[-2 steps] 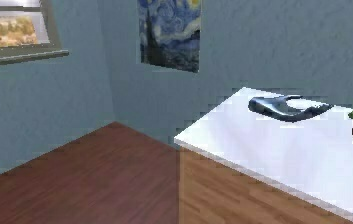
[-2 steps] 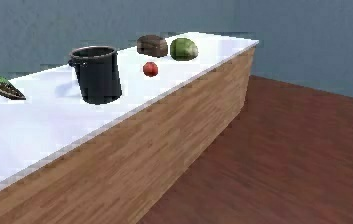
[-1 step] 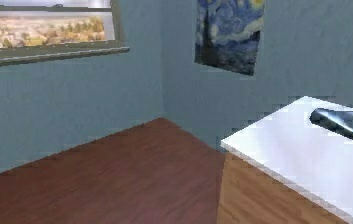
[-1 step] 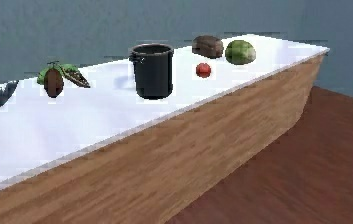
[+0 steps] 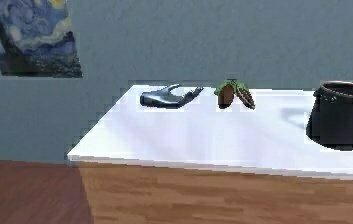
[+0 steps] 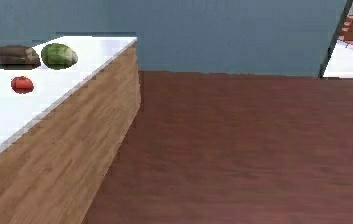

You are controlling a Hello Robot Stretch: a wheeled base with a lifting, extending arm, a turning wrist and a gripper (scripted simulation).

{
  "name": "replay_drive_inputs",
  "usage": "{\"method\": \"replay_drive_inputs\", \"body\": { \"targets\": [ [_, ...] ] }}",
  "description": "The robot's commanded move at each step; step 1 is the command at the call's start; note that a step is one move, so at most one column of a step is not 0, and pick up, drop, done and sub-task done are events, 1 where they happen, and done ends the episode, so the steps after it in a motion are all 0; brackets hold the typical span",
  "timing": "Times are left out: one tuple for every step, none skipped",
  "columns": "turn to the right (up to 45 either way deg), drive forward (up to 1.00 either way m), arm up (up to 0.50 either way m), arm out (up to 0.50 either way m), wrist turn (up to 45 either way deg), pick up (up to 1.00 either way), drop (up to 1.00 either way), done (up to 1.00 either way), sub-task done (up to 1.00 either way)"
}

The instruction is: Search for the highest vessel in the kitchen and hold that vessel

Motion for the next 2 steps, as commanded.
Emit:
{"method": "replay_drive_inputs", "body": {
  "targets": [
    [45.0, 0.00, 0.00, 0.00, 0.0, 0.00, 0.00, 0.00, 0.00],
    [3.0, 0.00, 0.00, 0.00, 0.0, 0.00, 0.00, 0.00, 0.00]
  ]
}}
